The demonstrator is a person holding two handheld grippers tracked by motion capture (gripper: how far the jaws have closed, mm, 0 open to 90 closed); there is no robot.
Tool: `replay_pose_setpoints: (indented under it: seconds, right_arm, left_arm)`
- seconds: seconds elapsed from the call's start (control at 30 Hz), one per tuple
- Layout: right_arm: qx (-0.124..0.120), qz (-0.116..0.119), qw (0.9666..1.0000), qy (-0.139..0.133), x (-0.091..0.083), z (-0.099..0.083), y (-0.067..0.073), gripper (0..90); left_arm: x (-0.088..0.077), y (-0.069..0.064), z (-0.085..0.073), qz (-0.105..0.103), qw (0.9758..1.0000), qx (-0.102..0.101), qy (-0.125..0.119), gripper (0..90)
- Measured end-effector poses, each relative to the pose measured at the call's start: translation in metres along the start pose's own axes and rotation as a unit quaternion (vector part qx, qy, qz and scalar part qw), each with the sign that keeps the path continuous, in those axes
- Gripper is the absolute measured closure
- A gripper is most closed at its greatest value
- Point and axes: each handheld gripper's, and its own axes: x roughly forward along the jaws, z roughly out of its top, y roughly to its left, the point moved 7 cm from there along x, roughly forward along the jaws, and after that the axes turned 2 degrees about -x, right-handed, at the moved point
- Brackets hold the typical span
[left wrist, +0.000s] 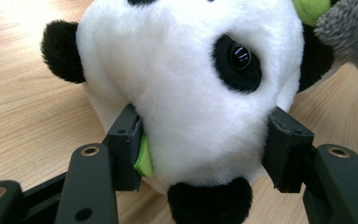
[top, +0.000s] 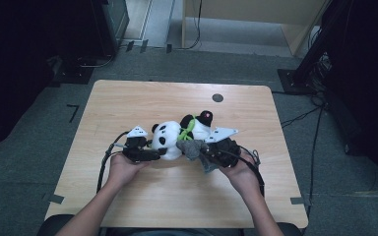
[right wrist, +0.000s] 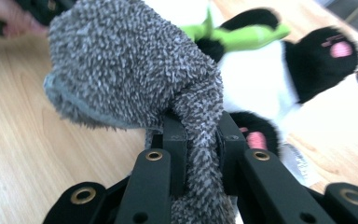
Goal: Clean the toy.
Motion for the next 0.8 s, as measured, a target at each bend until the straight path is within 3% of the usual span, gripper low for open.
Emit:
replay_pose_setpoints:
  seconds: [0.2, 0.37, 0.63, 0.8]
  right_arm:
    - [0.023, 0.001, 0.9994, -0.025, -0.010, 0.006, -0.007, 79.8]
    - [0.022, -0.011, 0.9989, -0.041, -0.018, 0.014, -0.014, 79.8]
    - [0.024, -0.018, 0.9986, -0.044, -0.021, 0.021, -0.025, 79.8]
    - [0.034, -0.032, 0.9974, -0.056, -0.027, 0.027, -0.038, 79.8]
  left_arm:
    - [0.000, 0.000, 0.000, 0.000, 1.0000, 0.000, 0.000, 40.6]
    - [0.000, 0.000, 0.000, -0.001, 1.0000, 0.000, -0.001, 40.5]
    - [0.000, 0.000, 0.001, -0.003, 1.0000, -0.004, 0.000, 40.4]
    - [0.000, 0.000, 0.001, -0.004, 1.0000, -0.006, -0.003, 40.2]
